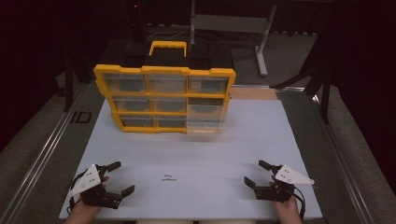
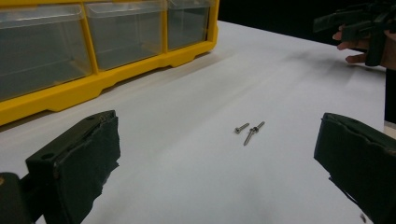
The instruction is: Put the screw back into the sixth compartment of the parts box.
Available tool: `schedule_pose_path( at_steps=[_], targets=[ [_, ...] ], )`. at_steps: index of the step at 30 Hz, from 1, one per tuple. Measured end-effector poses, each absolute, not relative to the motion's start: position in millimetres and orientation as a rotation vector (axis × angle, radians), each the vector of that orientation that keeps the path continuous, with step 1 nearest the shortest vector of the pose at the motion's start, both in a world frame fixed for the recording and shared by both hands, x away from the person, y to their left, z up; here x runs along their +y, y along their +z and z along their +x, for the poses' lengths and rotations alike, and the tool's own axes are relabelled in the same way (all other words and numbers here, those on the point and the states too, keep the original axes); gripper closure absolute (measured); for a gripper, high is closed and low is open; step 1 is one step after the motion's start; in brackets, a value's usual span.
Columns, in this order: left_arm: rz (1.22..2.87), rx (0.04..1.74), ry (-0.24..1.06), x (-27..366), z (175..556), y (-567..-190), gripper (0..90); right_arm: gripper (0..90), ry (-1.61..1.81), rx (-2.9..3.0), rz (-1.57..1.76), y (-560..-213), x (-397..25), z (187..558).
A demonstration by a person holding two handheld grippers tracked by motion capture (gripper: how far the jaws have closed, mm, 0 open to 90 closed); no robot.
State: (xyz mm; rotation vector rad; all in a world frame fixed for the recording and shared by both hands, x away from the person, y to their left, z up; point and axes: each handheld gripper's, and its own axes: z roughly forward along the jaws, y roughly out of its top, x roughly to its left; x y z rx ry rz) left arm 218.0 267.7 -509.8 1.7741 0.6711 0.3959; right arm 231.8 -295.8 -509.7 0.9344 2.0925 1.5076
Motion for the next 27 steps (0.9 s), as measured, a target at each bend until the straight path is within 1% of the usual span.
schedule_pose_path(
  at_steps=[17, 22, 25, 27],
  targets=[
    [1.766, 0.654, 0.407, 267, 215, -504, 0.9, 12.1, 1.472, 2.118, 0.895, -510, -290, 229],
    [1.754, 0.666, 0.41, 266, 208, -494, 0.9, 12.2, 1.507, 2.096, 0.889, -506, -290, 229],
    [1.691, 0.665, 0.411, 269, 208, -477, 0.9, 12.2, 1.509, 2.097, 0.886, -506, -289, 229],
    [1.677, 0.671, 0.42, 269, 208, -472, 0.9, 12.2, 1.514, 2.089, 0.884, -505, -289, 228]
  ],
)
